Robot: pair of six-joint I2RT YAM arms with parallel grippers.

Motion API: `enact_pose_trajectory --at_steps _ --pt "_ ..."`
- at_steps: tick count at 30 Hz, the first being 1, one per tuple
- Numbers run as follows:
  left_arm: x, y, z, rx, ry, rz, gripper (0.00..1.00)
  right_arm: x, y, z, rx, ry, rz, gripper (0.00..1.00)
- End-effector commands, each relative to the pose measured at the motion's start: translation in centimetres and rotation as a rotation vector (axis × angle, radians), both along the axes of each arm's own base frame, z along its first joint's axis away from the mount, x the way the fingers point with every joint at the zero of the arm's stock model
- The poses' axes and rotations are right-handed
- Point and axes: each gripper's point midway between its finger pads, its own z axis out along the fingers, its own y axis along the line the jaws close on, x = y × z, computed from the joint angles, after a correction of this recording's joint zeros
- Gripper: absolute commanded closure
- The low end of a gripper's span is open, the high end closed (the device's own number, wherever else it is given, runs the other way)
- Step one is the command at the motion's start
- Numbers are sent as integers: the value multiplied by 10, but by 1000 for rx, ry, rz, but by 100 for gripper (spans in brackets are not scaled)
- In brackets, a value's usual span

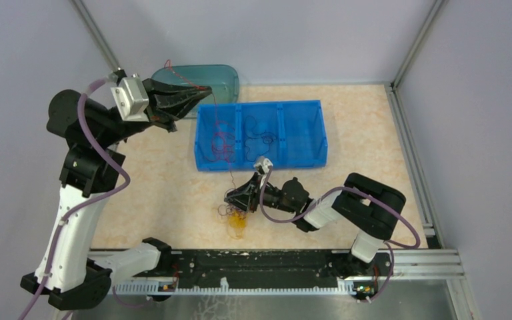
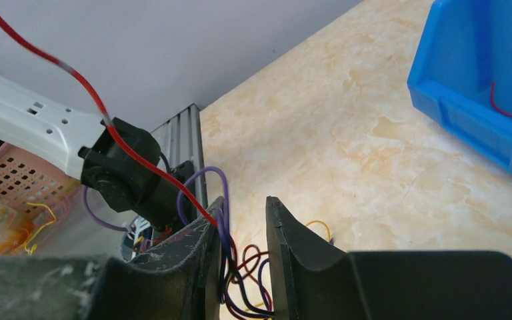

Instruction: Untangle the cables

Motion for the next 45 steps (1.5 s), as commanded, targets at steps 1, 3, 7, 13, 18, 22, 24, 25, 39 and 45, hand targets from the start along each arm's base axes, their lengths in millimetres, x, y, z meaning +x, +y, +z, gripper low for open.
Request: enact_pose_trajectory --at_steps 1,3,7,13,18,22,24,25,39,45 --pt "-2 10 41 -49 -152 70 100 -4 4 5 12 -38 8 71" --pt "-1 13 52 -58 -195 93 100 -5 4 1 -1 -40 5 71" --pt "-2 22 79 -84 -299 152 100 -6 4 -5 -20 -42 0 71" --pt "-15 36 121 -145 -432 209 100 -7 3 -14 -37 -29 -7 70" --pt "-31 48 149 -172 -544 248 100 -8 0 -18 -37 -24 -21 67" --pt "-37 54 159 -170 -623 285 100 -6 -8 -21 -46 -34 -50 61" --pt "-38 58 164 -181 -652 314 100 -5 -14 -21 -61 -43 -68 60" --pt "-39 60 166 -180 -673 325 100 -5 -15 -25 -76 -44 -75 60" --pt "-61 118 232 -396 -982 655 100 0 -40 -59 -167 -19 -185 58" --pt "-49 97 210 -313 -871 545 100 6 -50 -11 -125 -110 -232 48"
